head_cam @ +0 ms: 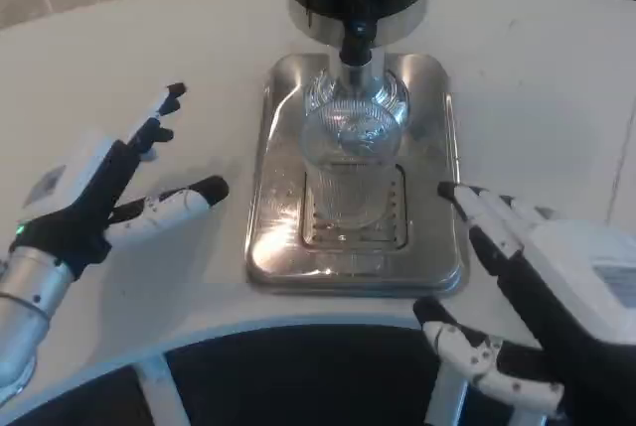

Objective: Grasp the cup under the faucet to collect the drink, then remove the cup.

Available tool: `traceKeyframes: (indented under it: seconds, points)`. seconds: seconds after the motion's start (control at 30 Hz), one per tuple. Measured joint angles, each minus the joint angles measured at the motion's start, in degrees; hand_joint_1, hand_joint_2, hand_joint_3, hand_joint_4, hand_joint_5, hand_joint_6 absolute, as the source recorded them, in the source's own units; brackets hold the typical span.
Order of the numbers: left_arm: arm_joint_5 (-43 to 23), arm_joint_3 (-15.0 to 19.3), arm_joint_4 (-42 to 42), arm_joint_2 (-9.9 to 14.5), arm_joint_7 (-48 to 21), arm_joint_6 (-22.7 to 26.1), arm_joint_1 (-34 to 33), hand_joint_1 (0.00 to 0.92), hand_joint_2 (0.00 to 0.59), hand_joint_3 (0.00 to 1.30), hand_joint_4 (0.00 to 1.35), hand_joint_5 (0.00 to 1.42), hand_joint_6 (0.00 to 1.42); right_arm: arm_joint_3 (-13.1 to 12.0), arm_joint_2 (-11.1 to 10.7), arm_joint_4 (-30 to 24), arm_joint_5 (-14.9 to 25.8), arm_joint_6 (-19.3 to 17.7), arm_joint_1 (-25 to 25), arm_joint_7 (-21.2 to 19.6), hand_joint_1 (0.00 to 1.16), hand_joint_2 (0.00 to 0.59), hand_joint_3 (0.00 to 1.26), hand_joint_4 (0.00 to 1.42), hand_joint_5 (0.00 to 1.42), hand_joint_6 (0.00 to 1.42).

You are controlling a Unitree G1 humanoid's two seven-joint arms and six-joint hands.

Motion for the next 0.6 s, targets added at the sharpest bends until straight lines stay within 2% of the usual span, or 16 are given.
traceKeyframes:
  seconds: [0.27, 0.4, 0.6]
  points:
    - [0.65, 0.16, -2.13, 3.01, 0.01, -2.31, 4.08, 0.039, 0.041, 0.09, 0.09, 0.20, 0.28, -0.11, 0.07, 0.00, 2.01, 5.54, -4.15, 1.38, 0.25, 0.453, 0.00, 0.00, 0.00, 0.00]
    - [1.32, 0.13, -3.22, 4.38, 0.08, -3.89, 6.40, 0.039, 0.041, 0.10, 0.09, 0.20, 0.27, -0.66, 0.10, 0.02, 3.23, 10.34, -6.81, 2.41, 0.24, 0.453, 0.00, 0.00, 0.00, 0.01]
    - [3.03, 0.14, -5.36, 5.90, 0.18, -5.11, 10.05, 0.042, 0.051, 0.10, 0.09, 0.20, 0.26, -2.17, 0.15, 0.75, 7.37, 18.44, -12.20, 2.95, 0.24, 0.456, 0.00, 0.00, 0.00, 0.00]
